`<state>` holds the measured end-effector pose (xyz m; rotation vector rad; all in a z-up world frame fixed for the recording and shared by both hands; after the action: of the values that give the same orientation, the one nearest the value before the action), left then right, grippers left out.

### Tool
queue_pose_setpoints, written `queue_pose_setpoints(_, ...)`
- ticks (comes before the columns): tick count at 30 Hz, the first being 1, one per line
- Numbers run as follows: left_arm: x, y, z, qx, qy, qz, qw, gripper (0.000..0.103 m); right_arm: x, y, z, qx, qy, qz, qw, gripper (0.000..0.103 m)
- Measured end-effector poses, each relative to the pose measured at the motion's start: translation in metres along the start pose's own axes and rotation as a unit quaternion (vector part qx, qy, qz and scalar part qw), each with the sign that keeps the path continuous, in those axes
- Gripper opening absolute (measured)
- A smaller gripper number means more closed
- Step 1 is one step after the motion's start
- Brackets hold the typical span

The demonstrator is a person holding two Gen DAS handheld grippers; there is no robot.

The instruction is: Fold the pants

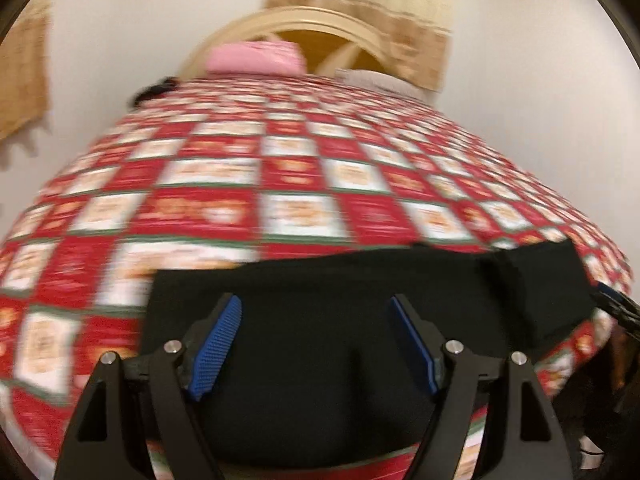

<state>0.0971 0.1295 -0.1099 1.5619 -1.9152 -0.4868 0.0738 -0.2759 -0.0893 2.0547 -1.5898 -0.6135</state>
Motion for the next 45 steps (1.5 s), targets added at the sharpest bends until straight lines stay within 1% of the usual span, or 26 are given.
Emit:
queue_pose_setpoints(1,-0.017,0.006,0.001,0.001,0.009,-0.015,0.9999,0.078,-0.005,-0.001,0.0,0.003,0.002,-0.007,1.0,0.066)
queue_pose_setpoints(3,-0.043,0.011,0.006,-0.002,0.031,-0.031,0.999,0.079,-0.012,-0.002,0.0,0.006,0.007,-0.015,1.0,0.066)
queue_pose_setpoints(5,-0.068,0.011,0.012,-0.001,0.064,-0.031,0.9975,0.079,-0.02,-0.004,-0.001,0.01,0.014,-0.021,1.0,0.066)
queue_pose_setpoints(7,-0.083,0.008,0.018,-0.002,0.09,-0.025,0.9957,0.078,-0.026,-0.005,-0.002,0.012,0.017,-0.027,0.999,0.066)
queue_pose_setpoints(10,-0.095,-0.004,0.029,-0.006,0.128,0.01,0.9917,0.079,-0.036,-0.006,-0.004,0.012,0.025,-0.034,0.999,0.066)
queue_pose_setpoints(12,-0.095,-0.009,0.033,-0.007,0.138,0.024,0.9902,0.078,-0.044,-0.008,-0.004,0.01,0.032,-0.034,0.999,0.066)
queue_pose_setpoints(16,-0.086,-0.014,0.035,-0.004,0.111,0.014,0.9937,0.078,-0.056,-0.009,-0.001,0.006,0.044,-0.038,0.998,0.066)
queue_pose_setpoints(17,-0.084,-0.014,0.035,-0.007,0.106,0.014,0.9942,0.073,-0.058,-0.009,0.0,0.006,0.046,-0.039,0.998,0.066)
queue_pose_setpoints(18,-0.083,-0.016,0.035,-0.011,0.101,0.013,0.9947,0.063,-0.061,-0.009,0.0,0.006,0.047,-0.039,0.998,0.066)
queue_pose_setpoints(19,-0.078,-0.018,0.034,-0.016,0.093,0.01,0.9955,0.059,-0.062,-0.009,0.001,0.005,0.048,-0.041,0.998,0.066)
queue_pose_setpoints(20,-0.078,-0.018,0.033,-0.018,0.09,0.01,0.9957,0.058,-0.065,-0.01,0.002,0.004,0.048,-0.043,0.998,0.066)
queue_pose_setpoints(23,-0.076,-0.02,0.034,-0.024,0.082,0.0,0.9963,0.058,-0.072,-0.012,0.004,0.002,0.05,-0.046,0.998,0.066)
queue_pose_setpoints(24,-0.077,-0.021,0.034,-0.027,0.081,0.002,0.9963,0.061,-0.073,-0.013,0.005,0.001,0.05,-0.048,0.998,0.066)
queue_pose_setpoints(26,-0.079,-0.022,0.034,-0.028,0.083,0.013,0.9961,0.062,-0.077,-0.013,0.007,0.0,0.05,-0.052,0.997,0.066)
queue_pose_setpoints(27,-0.079,-0.022,0.033,-0.031,0.083,0.013,0.996,0.059,-0.078,-0.013,0.007,0.001,0.052,-0.053,0.997,0.066)
queue_pose_setpoints(28,-0.079,-0.02,0.032,-0.033,0.078,0.008,0.9963,0.054,-0.079,-0.012,0.007,0.002,0.054,-0.053,0.997,0.066)
queue_pose_setpoints(29,-0.079,-0.018,0.031,-0.034,0.079,0.012,0.9962,0.044,-0.079,-0.01,0.007,0.005,0.056,-0.053,0.997,0.066)
queue_pose_setpoints(30,-0.08,-0.014,0.031,-0.032,0.089,0.034,0.995,0.02,-0.078,-0.008,0.007,0.008,0.057,-0.052,0.997,0.066)
queue_pose_setpoints(31,-0.082,-0.009,0.031,-0.029,0.114,0.069,0.9907,0.021,-0.077,-0.005,0.006,0.013,0.055,-0.051,0.997,0.066)
queue_pose_setpoints(33,-0.08,0.0,0.029,-0.014,0.127,0.076,0.9889,0.021,-0.072,-0.001,0.005,0.02,0.047,-0.051,0.997,0.066)
queue_pose_setpoints(35,-0.069,0.014,0.022,0.007,0.129,0.094,0.9871,0.021,-0.065,0.002,0.003,0.025,0.037,-0.046,0.998,0.066)
queue_pose_setpoints(38,-0.051,0.032,0.005,0.03,0.137,0.134,0.981,0.021,-0.053,0.006,-0.001,0.03,0.028,-0.033,0.999,0.066)
queue_pose_setpoints(43,0.004,0.048,-0.035,0.057,0.131,0.211,0.9669,0.021,-0.034,0.014,-0.009,0.041,0.024,-0.003,0.999,0.066)
queue_pose_setpoints(45,0.024,0.05,-0.048,0.061,0.119,0.23,0.9639,0.021,-0.021,0.02,-0.011,0.049,0.013,0.007,0.999,0.066)
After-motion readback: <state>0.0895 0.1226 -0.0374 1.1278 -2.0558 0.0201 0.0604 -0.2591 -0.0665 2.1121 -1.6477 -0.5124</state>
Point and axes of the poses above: each gripper's, at about its wrist camera, not at the fingertips, and y roughly against the way its jaws point, x to its right, z to its underside, the point moved 1 cm from there along -y, roughly the way its jaws point, and after that the axes turned 8 degrees about z, right-handed, at the moved point
